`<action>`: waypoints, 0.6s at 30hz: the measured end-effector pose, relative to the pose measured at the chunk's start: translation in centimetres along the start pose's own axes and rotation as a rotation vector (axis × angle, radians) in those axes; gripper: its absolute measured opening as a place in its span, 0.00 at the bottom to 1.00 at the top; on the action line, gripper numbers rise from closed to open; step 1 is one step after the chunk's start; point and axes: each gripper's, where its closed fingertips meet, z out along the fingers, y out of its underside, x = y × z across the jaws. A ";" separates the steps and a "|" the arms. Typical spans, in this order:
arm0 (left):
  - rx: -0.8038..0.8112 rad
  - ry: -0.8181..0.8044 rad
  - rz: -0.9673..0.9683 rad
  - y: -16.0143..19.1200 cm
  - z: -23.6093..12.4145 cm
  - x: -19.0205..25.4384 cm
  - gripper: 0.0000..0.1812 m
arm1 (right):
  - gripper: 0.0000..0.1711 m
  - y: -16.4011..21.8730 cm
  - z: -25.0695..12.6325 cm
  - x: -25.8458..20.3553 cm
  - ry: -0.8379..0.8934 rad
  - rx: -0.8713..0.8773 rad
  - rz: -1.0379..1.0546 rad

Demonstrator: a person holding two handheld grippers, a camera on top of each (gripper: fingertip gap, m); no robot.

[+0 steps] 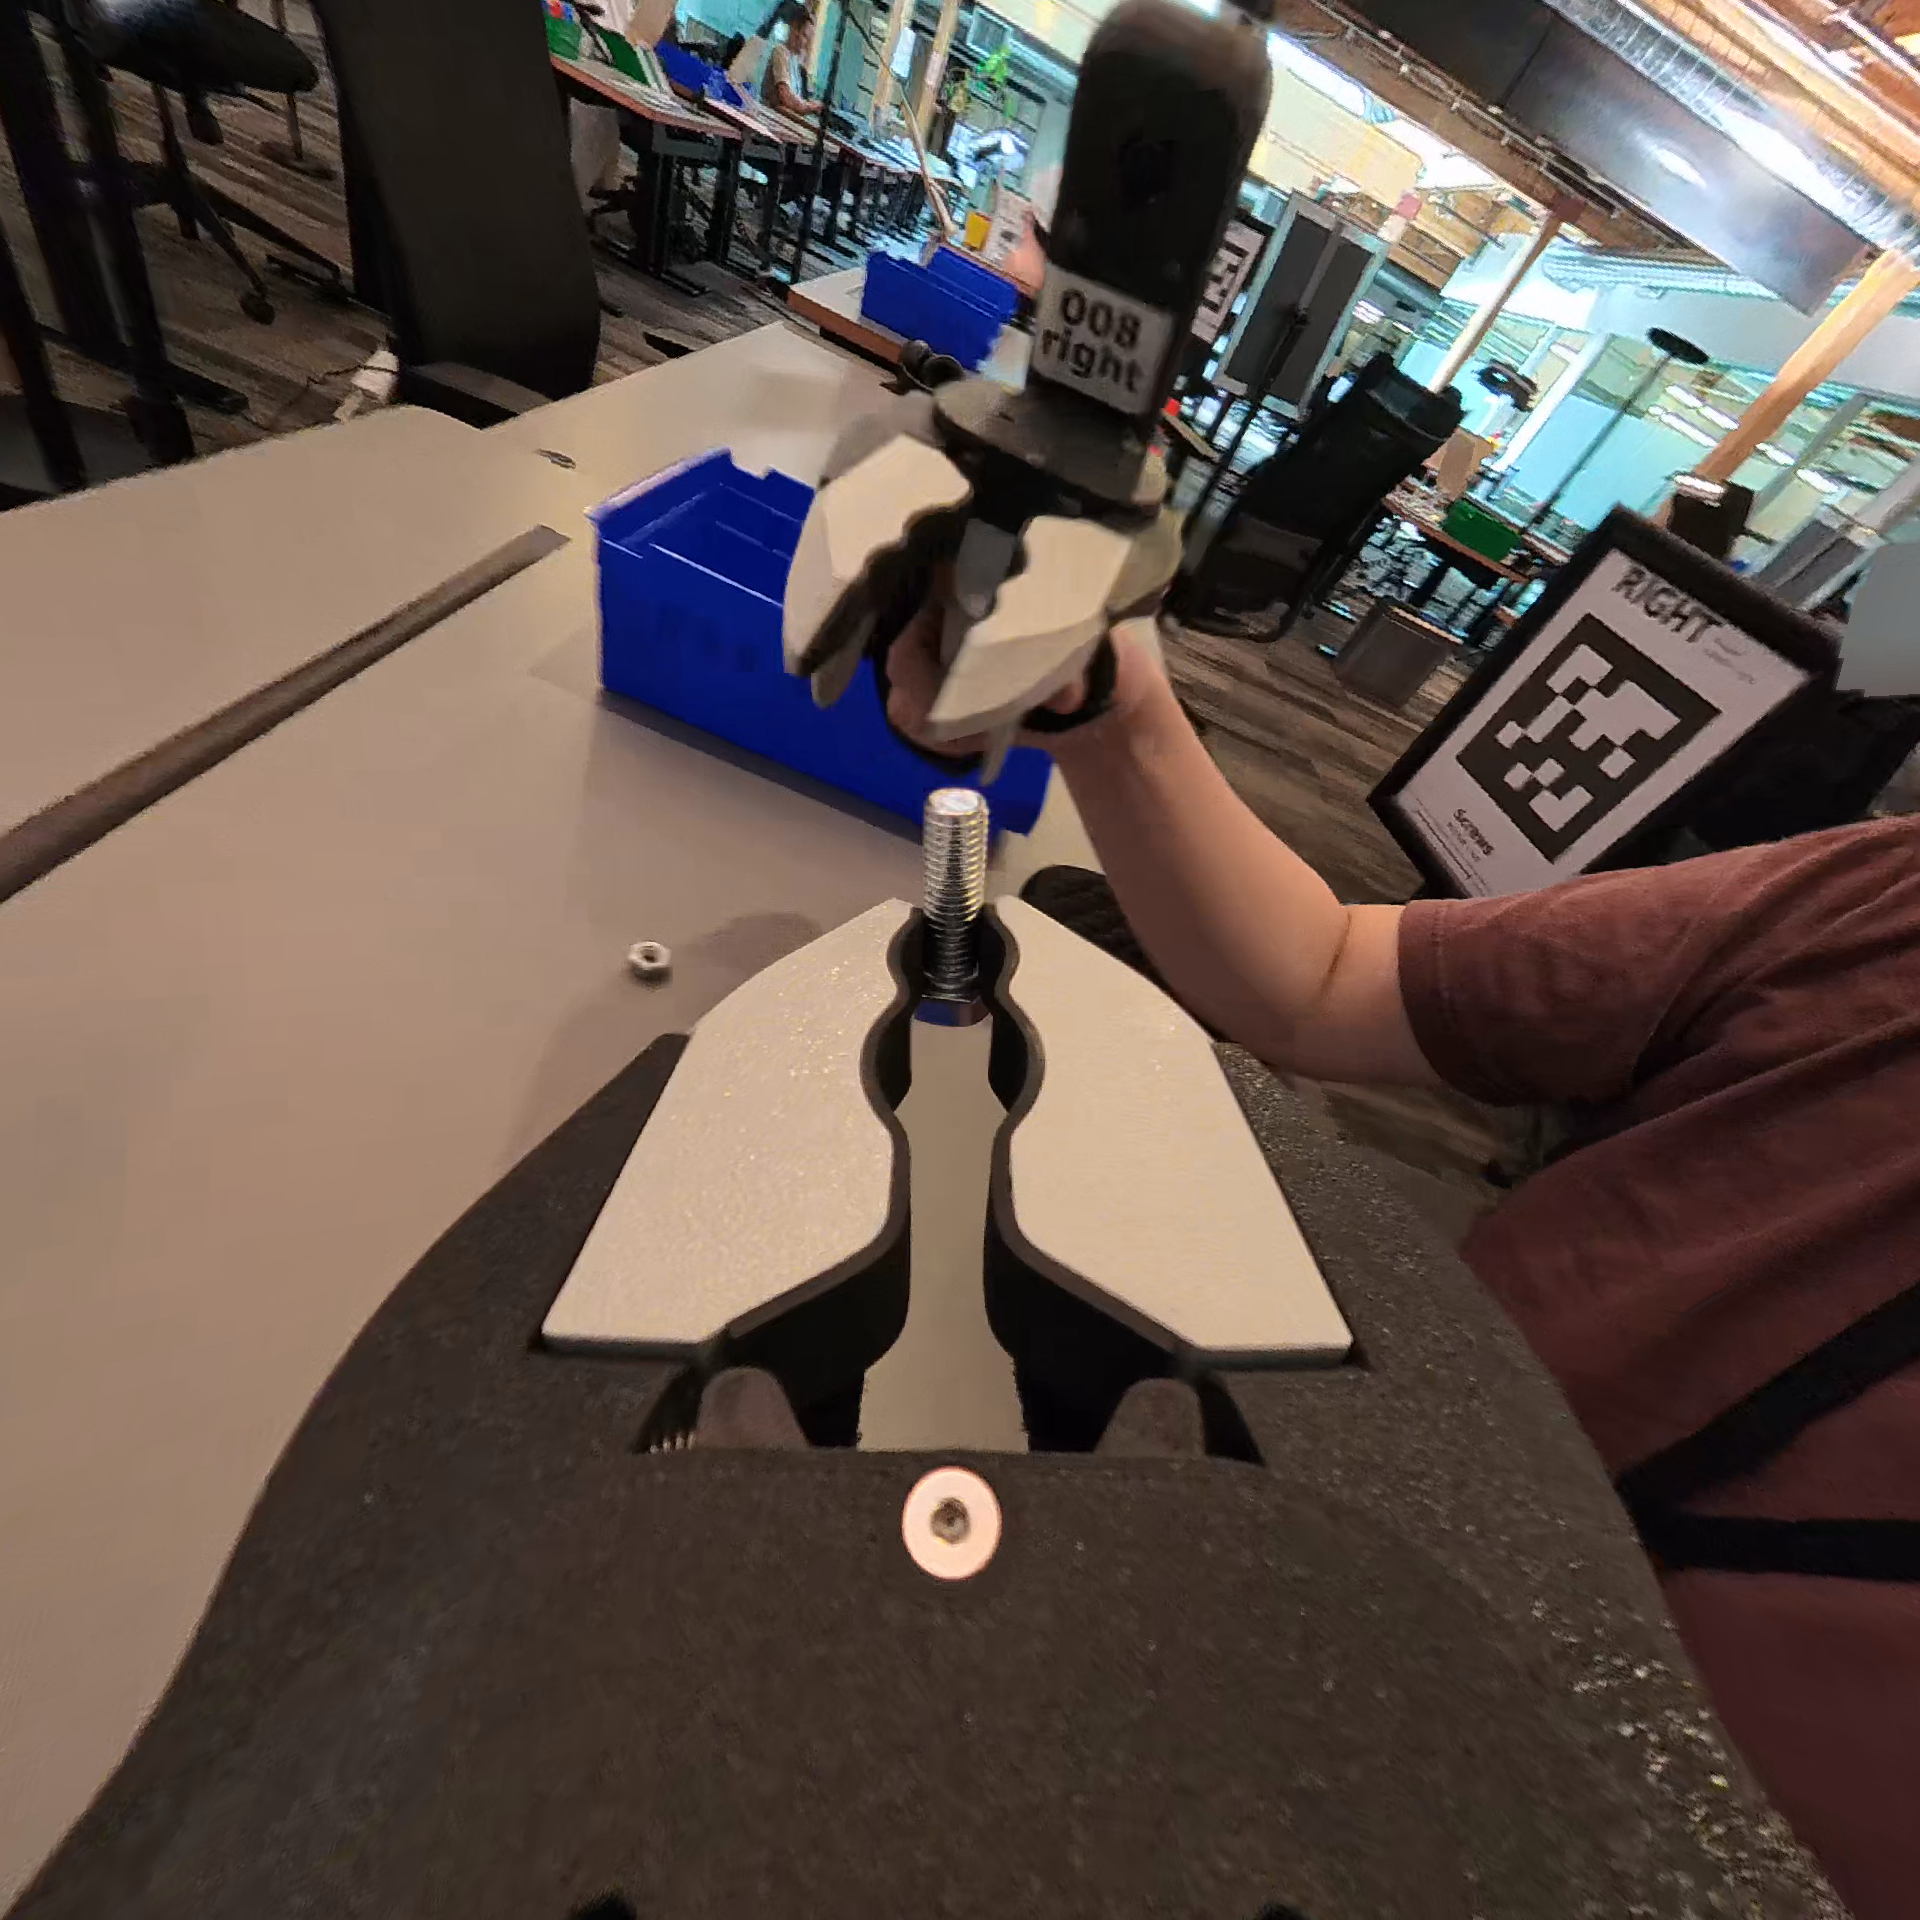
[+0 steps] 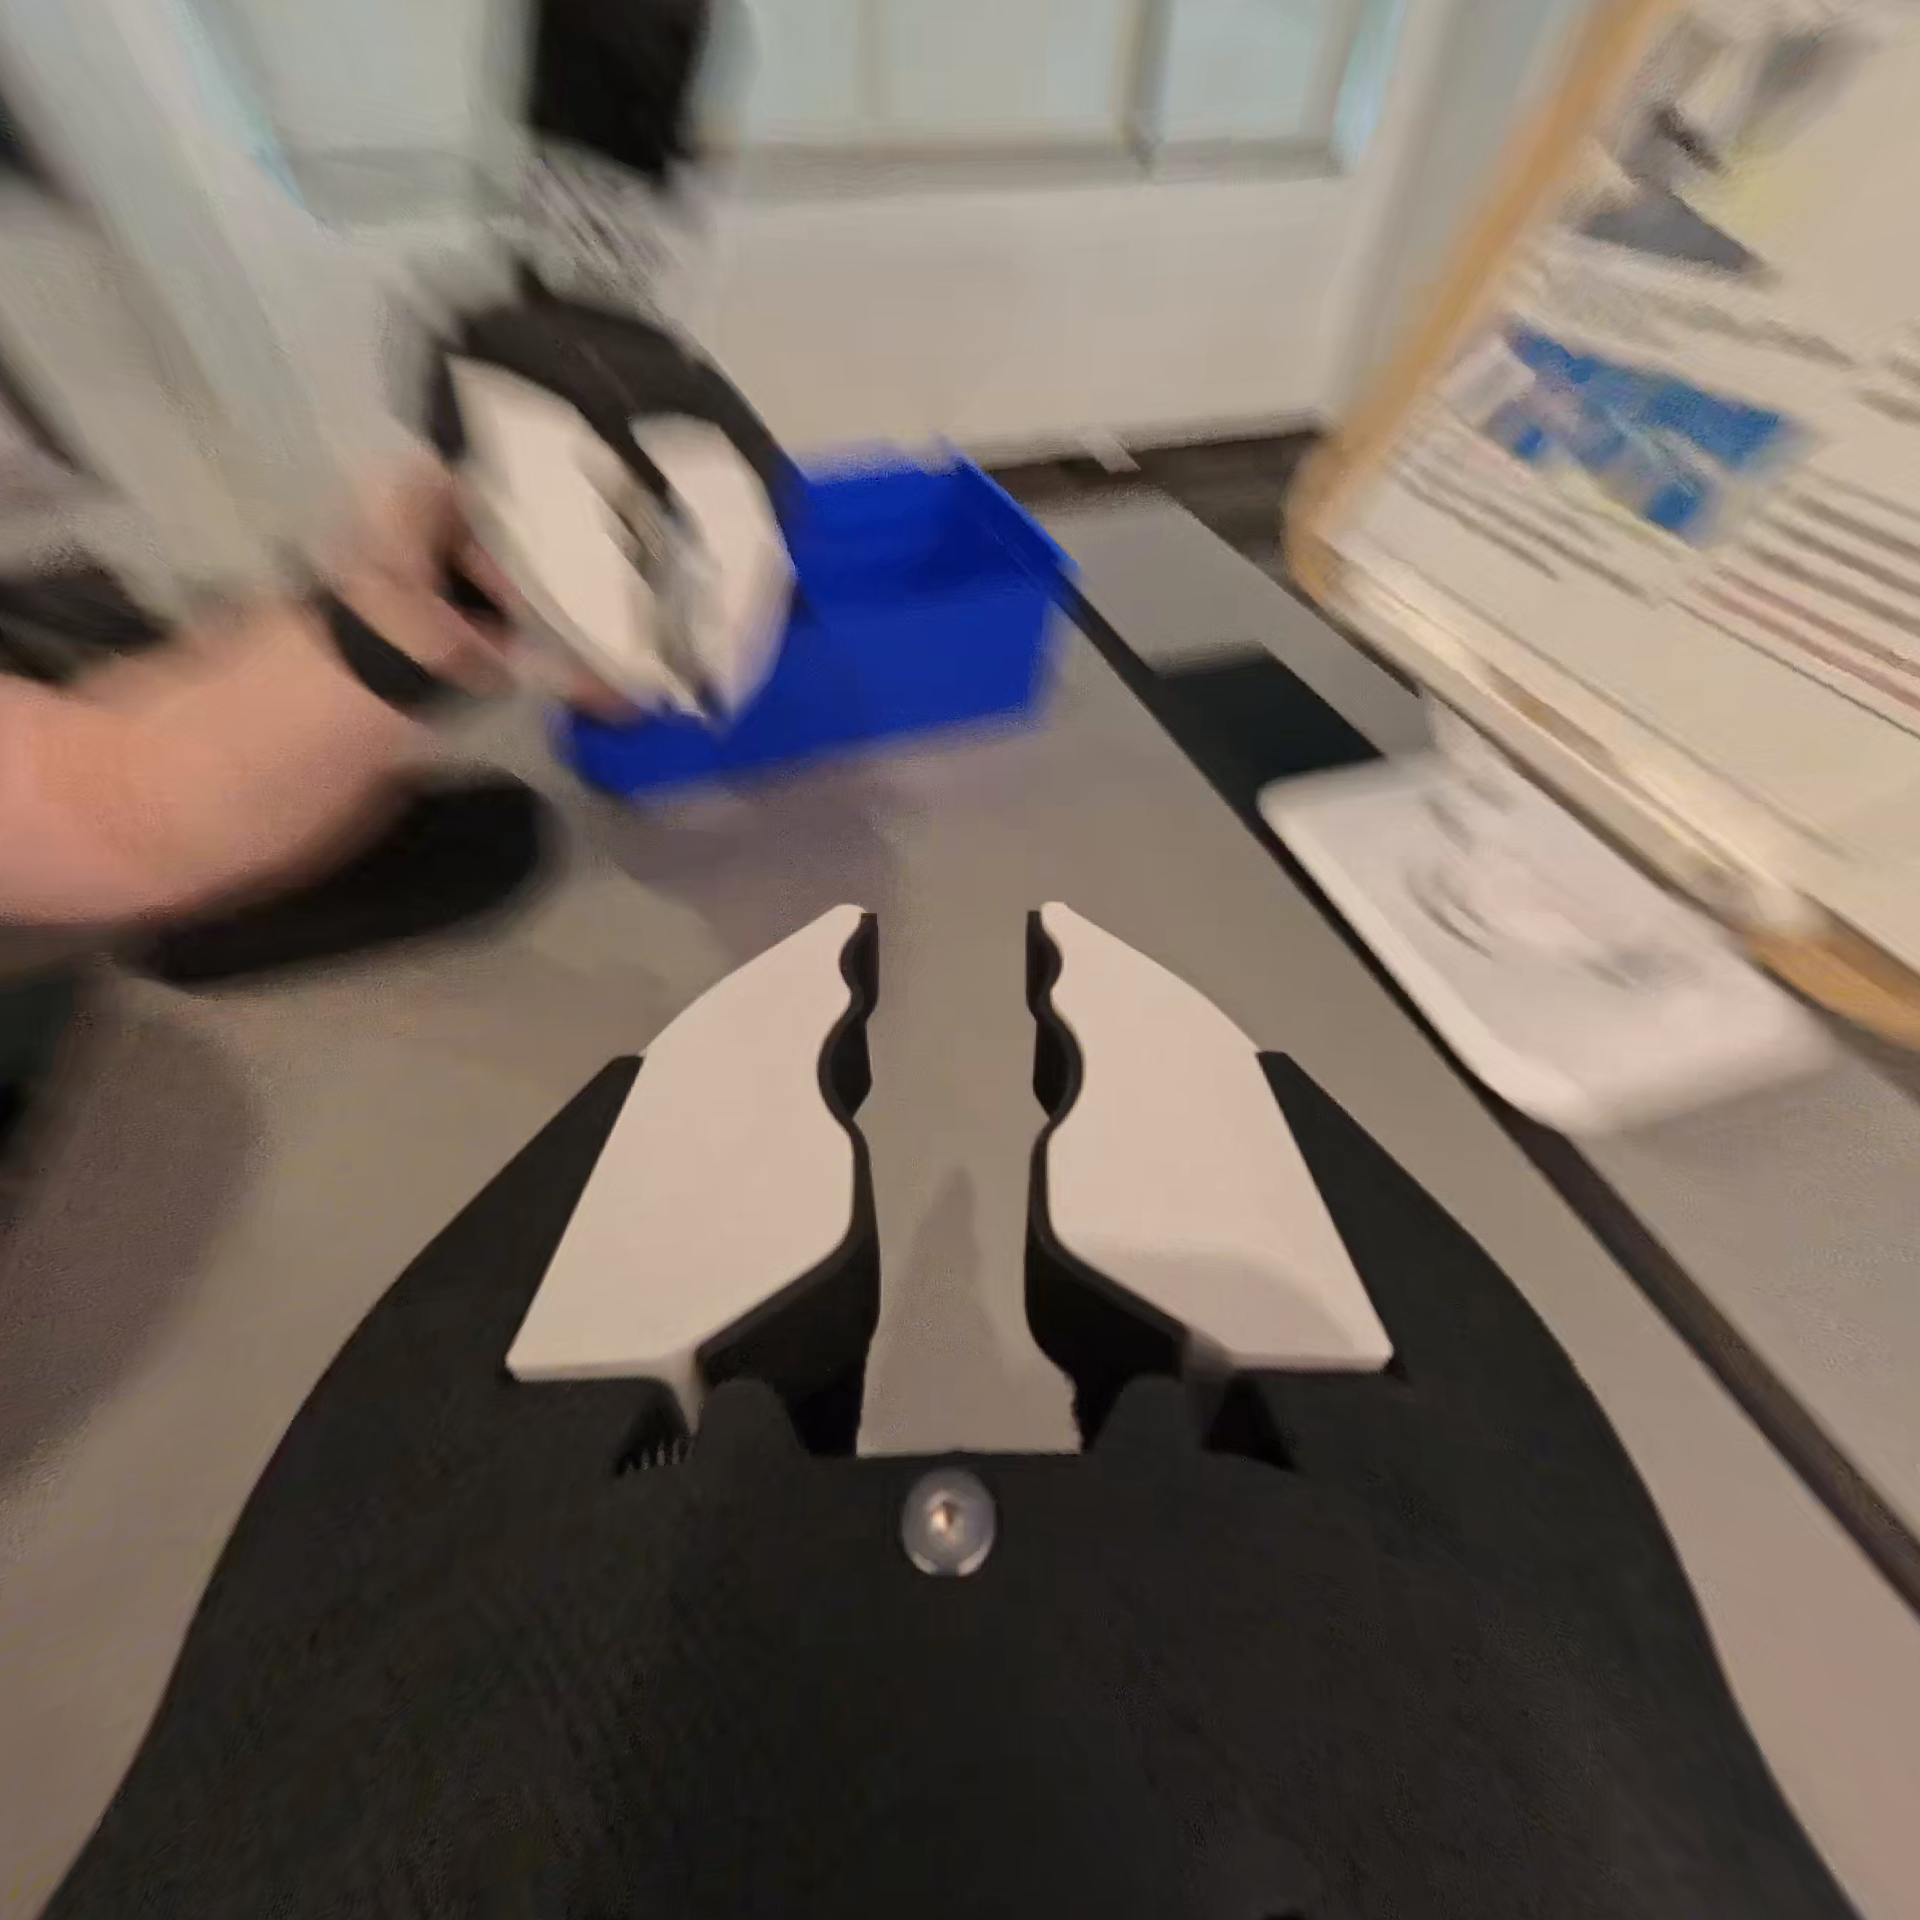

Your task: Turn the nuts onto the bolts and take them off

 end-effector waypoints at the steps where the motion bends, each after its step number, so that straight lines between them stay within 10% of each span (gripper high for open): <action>1: 0.012 -0.040 0.010 -0.3 -0.7 -0.5 0.05 | 0.16 2.7 -1.1 2.6 0.128 -0.113 -0.043; 7: 0.013 -0.315 0.104 -1.1 -4.8 -4.2 0.05 | 0.17 16.3 -2.0 6.9 0.174 -0.537 -0.014; 18: 0.012 -0.404 0.046 -0.7 -5.0 -5.8 0.05 | 0.20 20.1 -1.3 7.5 0.239 -0.690 0.090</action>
